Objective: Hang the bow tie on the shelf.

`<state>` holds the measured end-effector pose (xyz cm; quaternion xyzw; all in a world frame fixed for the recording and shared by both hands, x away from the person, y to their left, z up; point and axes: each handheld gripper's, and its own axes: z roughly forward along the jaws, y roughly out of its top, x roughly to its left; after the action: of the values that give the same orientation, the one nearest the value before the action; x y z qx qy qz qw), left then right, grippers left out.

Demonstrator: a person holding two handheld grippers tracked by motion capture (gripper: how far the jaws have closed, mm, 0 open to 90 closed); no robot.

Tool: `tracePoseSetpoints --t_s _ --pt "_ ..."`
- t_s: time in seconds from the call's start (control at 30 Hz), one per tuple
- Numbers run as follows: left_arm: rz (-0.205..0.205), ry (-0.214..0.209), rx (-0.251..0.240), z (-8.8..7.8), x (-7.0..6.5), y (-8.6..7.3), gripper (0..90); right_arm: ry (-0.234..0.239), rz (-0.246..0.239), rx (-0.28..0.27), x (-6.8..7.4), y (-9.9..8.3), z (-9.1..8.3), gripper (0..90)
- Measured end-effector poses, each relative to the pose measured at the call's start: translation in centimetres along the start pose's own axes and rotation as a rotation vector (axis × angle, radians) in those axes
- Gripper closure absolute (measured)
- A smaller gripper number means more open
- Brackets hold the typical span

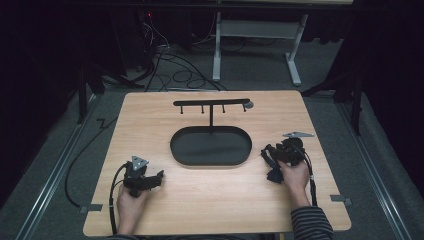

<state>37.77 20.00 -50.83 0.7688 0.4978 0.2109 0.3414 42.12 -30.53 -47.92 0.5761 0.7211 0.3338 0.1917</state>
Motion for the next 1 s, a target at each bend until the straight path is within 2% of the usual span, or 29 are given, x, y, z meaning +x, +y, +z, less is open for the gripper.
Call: tracePoseSetpoints --t_s 0.2,0.43,0.6,0.73,1.0 --pt "0.0 0.0 0.0 0.0 0.0 0.0 21.3 0.019 0.012 0.033 -0.3 -0.2 0.8 73.2" --pt "-0.001 -0.001 0.0 0.0 0.0 0.0 21.3 0.042 -0.006 0.031 -0.1 -0.2 0.8 89.6" --pt "-0.001 -0.001 0.0 0.0 0.0 0.0 21.6 0.05 -0.012 0.046 0.2 -0.3 0.6 90.0" --pt "-0.001 -0.001 0.002 0.0 0.0 0.0 21.6 0.059 -0.006 0.024 0.2 -0.3 -0.1 90.0" --pt "0.0 -0.002 0.001 0.0 0.0 0.0 21.5 0.064 -0.033 -0.017 0.9 0.0 -1.6 90.0"
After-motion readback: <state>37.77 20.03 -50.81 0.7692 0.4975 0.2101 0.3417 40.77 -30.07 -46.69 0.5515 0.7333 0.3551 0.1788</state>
